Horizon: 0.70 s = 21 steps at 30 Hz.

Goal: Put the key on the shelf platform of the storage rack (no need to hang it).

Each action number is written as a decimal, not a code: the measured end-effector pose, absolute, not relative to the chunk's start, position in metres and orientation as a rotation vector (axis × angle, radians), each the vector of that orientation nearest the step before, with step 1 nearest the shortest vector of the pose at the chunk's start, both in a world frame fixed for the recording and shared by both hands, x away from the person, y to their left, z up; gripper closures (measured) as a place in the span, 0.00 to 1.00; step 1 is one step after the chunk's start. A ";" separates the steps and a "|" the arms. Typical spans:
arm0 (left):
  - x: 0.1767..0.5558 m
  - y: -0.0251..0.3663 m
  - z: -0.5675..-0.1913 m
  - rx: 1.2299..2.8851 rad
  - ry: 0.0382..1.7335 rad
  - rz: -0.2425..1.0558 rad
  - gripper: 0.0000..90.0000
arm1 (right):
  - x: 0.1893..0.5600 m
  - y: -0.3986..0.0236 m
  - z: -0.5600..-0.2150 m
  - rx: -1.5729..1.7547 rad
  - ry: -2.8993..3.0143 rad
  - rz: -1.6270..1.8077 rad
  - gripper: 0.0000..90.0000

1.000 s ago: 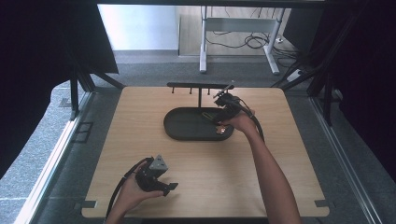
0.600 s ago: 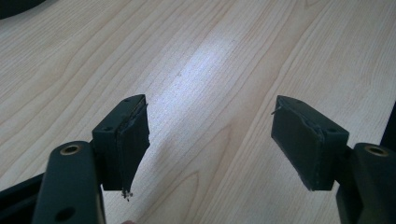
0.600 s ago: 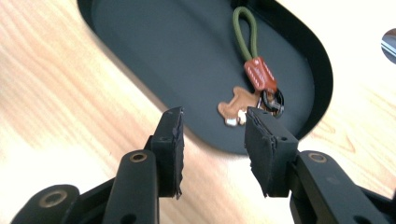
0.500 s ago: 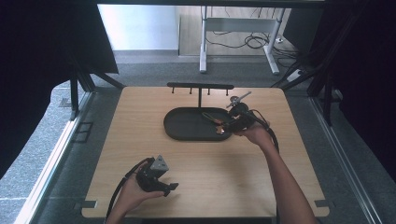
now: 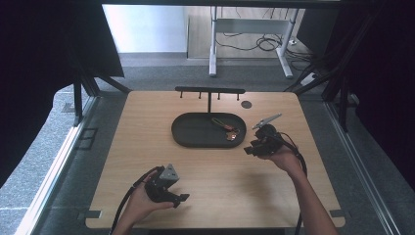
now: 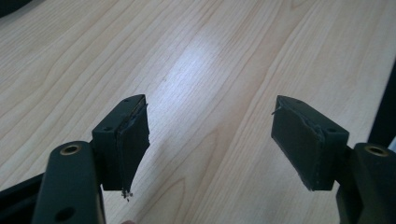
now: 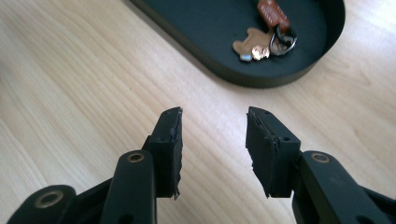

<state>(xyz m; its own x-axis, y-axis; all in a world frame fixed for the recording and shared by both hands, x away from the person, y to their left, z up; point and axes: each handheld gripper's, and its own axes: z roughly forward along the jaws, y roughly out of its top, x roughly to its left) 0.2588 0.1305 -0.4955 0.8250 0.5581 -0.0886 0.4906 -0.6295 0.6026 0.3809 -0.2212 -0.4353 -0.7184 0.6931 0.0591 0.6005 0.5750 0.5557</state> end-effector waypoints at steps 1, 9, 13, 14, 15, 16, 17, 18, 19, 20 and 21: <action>0.259 0.131 -0.496 2.372 0.766 0.141 0.31 | 0.379 -0.223 -0.437 1.095 2.639 0.844 0.63; 0.259 0.133 -0.494 2.365 0.774 0.141 0.31 | 0.356 -0.237 -0.460 1.113 2.620 0.882 0.61; 0.259 0.134 -0.493 2.360 0.780 0.147 0.31 | 0.340 -0.242 -0.475 1.126 2.605 0.900 0.60; 0.259 0.134 -0.493 2.360 0.781 0.148 0.31 | 0.337 -0.242 -0.479 1.129 2.602 0.898 0.59; 0.259 0.134 -0.493 2.361 0.782 0.149 0.31 | 0.331 -0.243 -0.487 1.133 2.598 0.905 0.58; 0.259 0.134 -0.494 2.361 0.783 0.149 0.31 | 0.329 -0.242 -0.489 1.135 2.598 0.909 0.57; 0.259 0.134 -0.494 2.361 0.783 0.149 0.31 | 0.329 -0.242 -0.489 1.135 2.598 0.909 0.57; 0.259 0.134 -0.494 2.361 0.784 0.147 0.31 | 0.327 -0.241 -0.493 1.143 2.586 0.917 0.55; 0.259 0.134 -0.494 2.361 0.784 0.147 0.31 | 0.327 -0.241 -0.493 1.143 2.586 0.917 0.55; 0.259 0.134 -0.494 2.361 0.784 0.147 0.31 | 0.327 -0.240 -0.493 1.148 2.581 0.928 0.52; 0.259 0.134 -0.494 2.363 0.784 0.148 0.31 | 0.327 -0.239 -0.492 1.149 2.570 0.925 0.50</action>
